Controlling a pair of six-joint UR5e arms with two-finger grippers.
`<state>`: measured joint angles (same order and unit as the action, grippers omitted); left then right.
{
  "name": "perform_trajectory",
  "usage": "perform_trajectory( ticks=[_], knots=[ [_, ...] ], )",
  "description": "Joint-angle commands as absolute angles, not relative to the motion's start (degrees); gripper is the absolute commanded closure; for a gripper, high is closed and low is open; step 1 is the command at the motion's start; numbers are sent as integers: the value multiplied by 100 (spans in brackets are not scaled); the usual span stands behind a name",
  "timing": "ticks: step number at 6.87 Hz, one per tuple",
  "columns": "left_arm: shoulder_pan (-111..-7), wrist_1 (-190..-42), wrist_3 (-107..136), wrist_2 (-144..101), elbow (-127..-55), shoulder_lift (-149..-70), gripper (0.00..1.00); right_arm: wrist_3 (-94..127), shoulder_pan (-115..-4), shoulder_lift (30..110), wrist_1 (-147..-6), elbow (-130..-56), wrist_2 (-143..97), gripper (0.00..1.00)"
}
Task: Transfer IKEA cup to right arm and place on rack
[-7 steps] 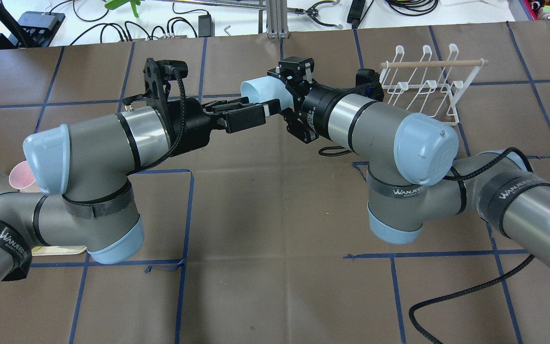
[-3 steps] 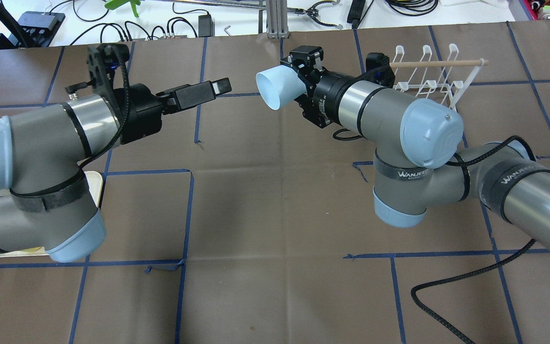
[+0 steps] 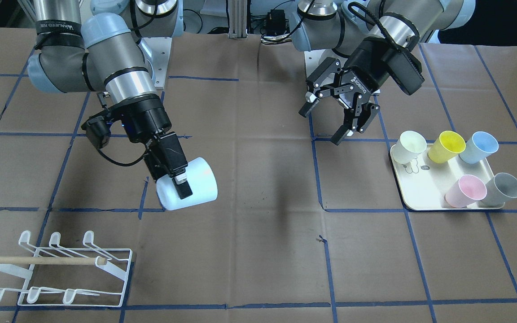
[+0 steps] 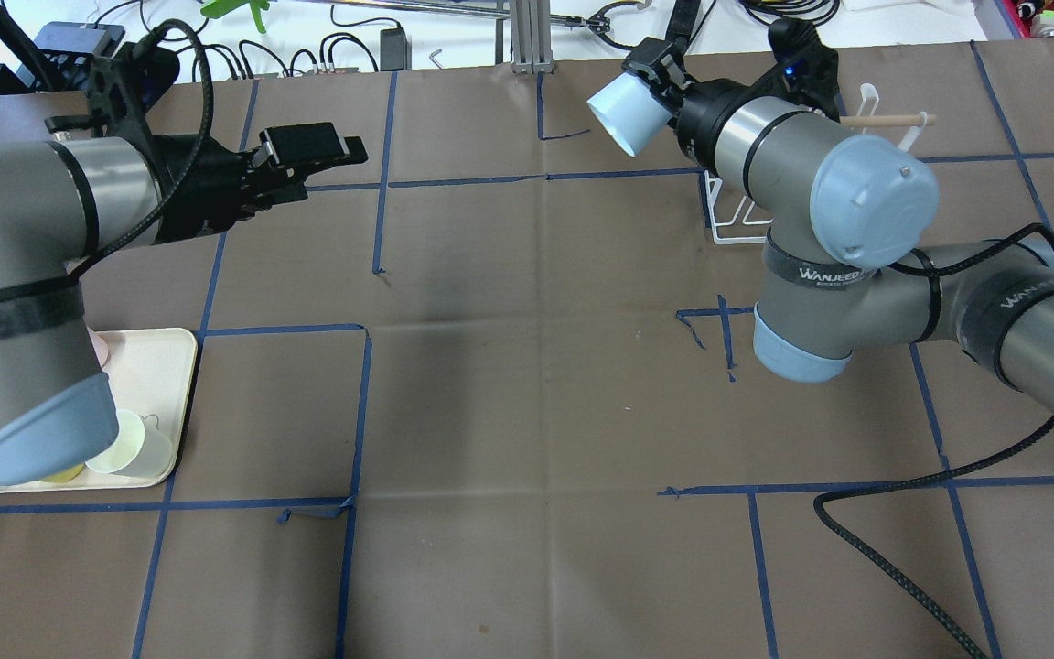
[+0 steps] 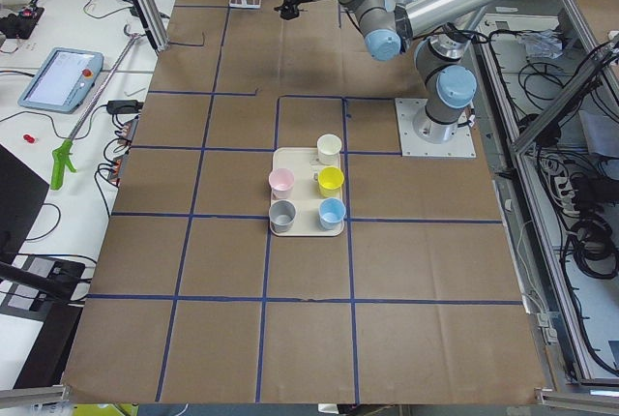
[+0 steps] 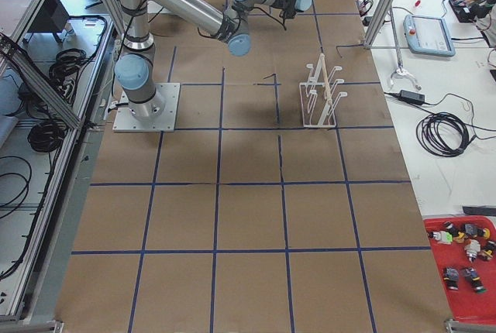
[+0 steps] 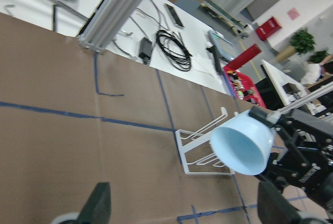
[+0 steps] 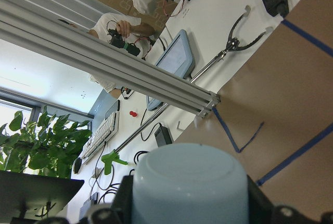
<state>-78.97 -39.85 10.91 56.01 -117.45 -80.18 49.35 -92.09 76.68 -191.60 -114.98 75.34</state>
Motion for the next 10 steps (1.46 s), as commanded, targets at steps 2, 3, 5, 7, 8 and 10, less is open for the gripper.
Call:
perform_trajectory(
  ticks=[2, 3, 5, 7, 8, 10],
  knots=[
    [-8346, -7164, 1020, 7972, -9972, -8672, 1, 2809, -8606, 7254, -19125, -10927, 8050, 92],
    [-8689, -8199, 1020, 8685, -9340, -8910, 1, 2238, -8526, 6920, -19177, -10612, 8207, 92],
    [-8851, -8806, 959, 8947, -9000, -9001, 0, 1280, -8438, 6654, -19588, -10485, 8418, 92],
    [-8851, -8815, 862, 8939, -9000, -8956, 0, 722, -8166, 6181, -20413, -10372, 8359, 92],
    [-8824, -8902, 426, 8938, -9000, -8913, 0, 712, -8165, 5987, -20530, -10241, 8358, 92],
    [-8824, -8938, 299, 8912, -9000, -8903, 0, 721, -8174, 5723, -20558, -10020, 8411, 92]
  ],
)
